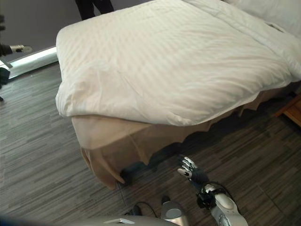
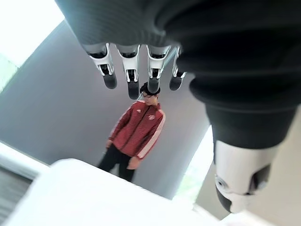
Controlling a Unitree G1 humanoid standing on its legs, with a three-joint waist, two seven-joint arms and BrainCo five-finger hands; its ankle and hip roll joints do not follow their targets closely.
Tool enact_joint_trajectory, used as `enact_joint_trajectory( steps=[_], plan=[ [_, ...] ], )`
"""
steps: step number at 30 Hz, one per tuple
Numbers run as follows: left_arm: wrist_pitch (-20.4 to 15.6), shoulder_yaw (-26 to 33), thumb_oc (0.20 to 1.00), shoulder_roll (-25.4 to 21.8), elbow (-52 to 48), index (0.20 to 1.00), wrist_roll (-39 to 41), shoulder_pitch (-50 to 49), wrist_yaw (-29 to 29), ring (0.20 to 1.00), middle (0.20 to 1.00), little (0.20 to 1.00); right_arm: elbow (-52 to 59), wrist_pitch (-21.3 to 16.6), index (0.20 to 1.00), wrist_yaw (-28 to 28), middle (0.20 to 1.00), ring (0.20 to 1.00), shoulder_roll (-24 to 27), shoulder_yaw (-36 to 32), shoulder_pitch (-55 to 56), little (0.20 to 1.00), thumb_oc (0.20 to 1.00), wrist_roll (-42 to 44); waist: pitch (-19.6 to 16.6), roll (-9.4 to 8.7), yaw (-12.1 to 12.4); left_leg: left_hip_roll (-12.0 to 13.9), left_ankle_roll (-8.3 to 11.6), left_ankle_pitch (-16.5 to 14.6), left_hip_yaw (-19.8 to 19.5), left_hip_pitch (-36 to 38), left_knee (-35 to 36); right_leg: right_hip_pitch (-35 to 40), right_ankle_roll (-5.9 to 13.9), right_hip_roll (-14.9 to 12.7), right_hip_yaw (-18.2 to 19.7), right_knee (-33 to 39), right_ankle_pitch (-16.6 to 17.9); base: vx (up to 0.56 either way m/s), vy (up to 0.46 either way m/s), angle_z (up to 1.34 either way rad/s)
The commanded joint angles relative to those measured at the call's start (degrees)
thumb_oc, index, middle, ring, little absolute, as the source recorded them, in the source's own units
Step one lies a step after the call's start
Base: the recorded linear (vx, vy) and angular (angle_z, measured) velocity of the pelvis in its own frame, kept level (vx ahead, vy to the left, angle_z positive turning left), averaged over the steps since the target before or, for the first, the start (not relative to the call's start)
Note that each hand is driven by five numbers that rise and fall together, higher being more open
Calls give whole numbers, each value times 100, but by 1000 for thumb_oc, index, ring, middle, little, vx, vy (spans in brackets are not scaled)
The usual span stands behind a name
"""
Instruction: Making the bed.
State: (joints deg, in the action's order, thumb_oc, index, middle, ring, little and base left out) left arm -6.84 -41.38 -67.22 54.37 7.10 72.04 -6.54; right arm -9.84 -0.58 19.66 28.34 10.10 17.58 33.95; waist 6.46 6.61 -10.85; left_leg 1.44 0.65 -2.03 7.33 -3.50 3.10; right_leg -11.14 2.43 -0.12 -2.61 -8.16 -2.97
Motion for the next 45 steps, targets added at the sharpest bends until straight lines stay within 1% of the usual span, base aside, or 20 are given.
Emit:
enact_joint_trajectory(
  steps=[1,2,3,8,10,11,15,19,21,22,23,25,26,27,28,35,40,43,44,45],
  plan=[
    [130,-318,1000,138,635,1000,-1405,989,-291,1000,1000,1000,284,-330,1000,73,1000,1000,154,29,-151,1000,1000,429,337,-334,-185,381,340,619,-82,-152,190,-66,608,-627,355,960,882,-153,-10,-9],
    [211,-700,1000,177,885,1000,-1715,1414,-298,1000,1000,1000,276,-340,1000,83,1000,1000,173,54,-136,1000,1000,494,422,-378,-219,393,361,660,-40,-312,190,-217,623,-622,374,1009,969,-128,-13,-10],
    [199,-836,1000,225,994,1000,-1781,1649,-342,1000,1000,1000,320,-337,1000,106,1000,1000,148,52,-116,1000,1000,520,462,-425,-229,396,381,692,-26,-450,190,-317,624,-613,392,1074,1029,-96,-18,-17],
    [305,-1171,1000,228,1672,1000,-1792,2440,-499,1000,1000,1000,382,-400,1000,59,1000,1000,290,143,-251,1000,1000,801,745,-582,-361,431,441,820,100,-1195,190,-1005,660,-560,464,1250,1317,-116,-9,-22],
    [258,-1333,1000,182,1812,1000,-1650,2792,-540,1000,1000,1000,369,-477,1000,-3,1000,1000,324,142,-365,1000,1000,907,864,-603,-421,432,455,831,152,-1490,190,-1295,701,-555,458,1283,1399,-96,-8,-21],
    [249,-1387,1000,89,1938,1000,-1302,3139,-652,1000,1000,1000,351,-602,1000,-142,1000,1000,365,125,-486,1000,1000,984,1006,-610,-487,426,472,882,174,-1832,190,-1628,704,-552,470,1305,1485,-85,-6,-11],
    [321,-1715,1000,-127,2238,1000,-1185,3607,-770,1000,1000,1000,262,-785,1000,-348,1000,1000,325,81,-610,1000,1000,921,1150,-571,-554,482,520,939,200,-2371,190,-2190,703,-565,446,1316,1559,-43,-1,-2],
    [316,-1525,1000,-337,2367,1000,-644,3701,-915,1000,1000,1000,55,-928,1000,-588,1000,1000,213,184,-718,1000,1000,738,1304,-544,-541,527,550,951,176,-3003,190,-2834,703,-543,397,1316,1598,24,-30,-3],
    [225,-1241,1000,-387,2272,1000,-330,3397,-919,1000,1000,1000,17,-982,1000,-660,1000,1000,151,304,-797,1000,1000,732,1293,-509,-510,533,543,940,152,-3186,190,-3035,697,-532,366,1316,1590,56,-35,-3],
    [184,-891,1000,-376,2315,1000,-20,3003,-807,1000,1000,1000,11,-1001,1000,-673,1000,1000,102,401,-901,1000,1000,762,1326,-501,-489,531,538,931,130,-3297,190,-3160,695,-541,384,1316,1580,36,14,-2],
    [184,-848,1000,-381,2304,1000,-23,2958,-812,1000,1000,1000,10,-1002,1000,-673,1000,1000,118,399,-896,1000,1000,763,1317,-484,-493,532,538,930,129,-3302,190,-3164,695,-541,383,1316,1580,47,18,-2],
    [109,-249,1000,-142,2281,1000,538,2473,-707,1000,1000,1000,23,-983,1000,-628,1000,1000,86,467,-948,1000,1000,817,1319,-470,-458,503,522,897,85,-3365,190,-3226,700,-539,360,1316,1554,41,-5,-4],
    [109,-214,868,-143,2270,868,536,2435,-712,868,868,868,24,-983,1000,-628,1000,1000,99,464,-941,1000,1000,818,1312,-457,-460,504,522,897,85,-3367,190,-3227,700,-539,359,1316,1554,38,-8,-7],
    [129,-88,413,-74,2275,413,633,2271,-622,413,413,413,46,-959,1000,-613,1000,1000,113,478,-921,1000,1000,838,1302,-454,-464,496,518,888,78,-3364,190,-3227,701,-534,358,1316,1545,0,0,0],
    [158,-109,200,-55,2307,200,529,2200,-516,200,200,200,74,-937,1000,-576,1000,1000,119,486,-902,1000,1000,852,1294,-456,-477,496,515,875,75,-3353,190,-3221,701,-532,357,1316,1544,30,11,0],
    [4,-542,200,1,1974,200,325,2343,-311,200,200,200,7,-841,1000,-409,1000,1000,200,473,-880,1000,1000,917,1208,-430,-499,464,515,821,73,-3265,190,-3148,726,-540,350,1316,1524,6,6,2],
    [-252,-297,200,-18,1117,200,242,1693,-400,200,200,200,-50,-905,1000,-375,1000,1000,243,530,-992,1000,1000,916,1207,-381,-420,436,517,799,36,-3120,190,-2981,724,-563,290,1316,1483,0,0,0],
    [-327,343,200,-226,-142,200,7,420,-458,200,200,200,-147,-995,1000,-376,1000,1000,230,441,-1056,1000,1000,850,1254,-372,-253,395,502,769,12,-2949,190,-2779,714,-603,243,1316,1454,0,0,0],
    [-333,889,200,-295,-820,200,-74,-406,-449,200,200,200,-211,-1021,1000,-382,1000,1000,247,408,-1071,1000,1000,802,1268,-347,-214,388,502,756,8,-2865,190,-2684,711,-614,229,1316,1441,0,0,0],
    [-309,1825,200,-205,-1814,200,-211,-2050,-286,200,200,200,-344,-1062,1000,-406,1000,1000,152,294,-1081,1000,1000,657,1297,-392,-49,373,504,733,5,-2701,190,-2495,704,-633,188,1316,1411,-6,3,-3]
  ],
)
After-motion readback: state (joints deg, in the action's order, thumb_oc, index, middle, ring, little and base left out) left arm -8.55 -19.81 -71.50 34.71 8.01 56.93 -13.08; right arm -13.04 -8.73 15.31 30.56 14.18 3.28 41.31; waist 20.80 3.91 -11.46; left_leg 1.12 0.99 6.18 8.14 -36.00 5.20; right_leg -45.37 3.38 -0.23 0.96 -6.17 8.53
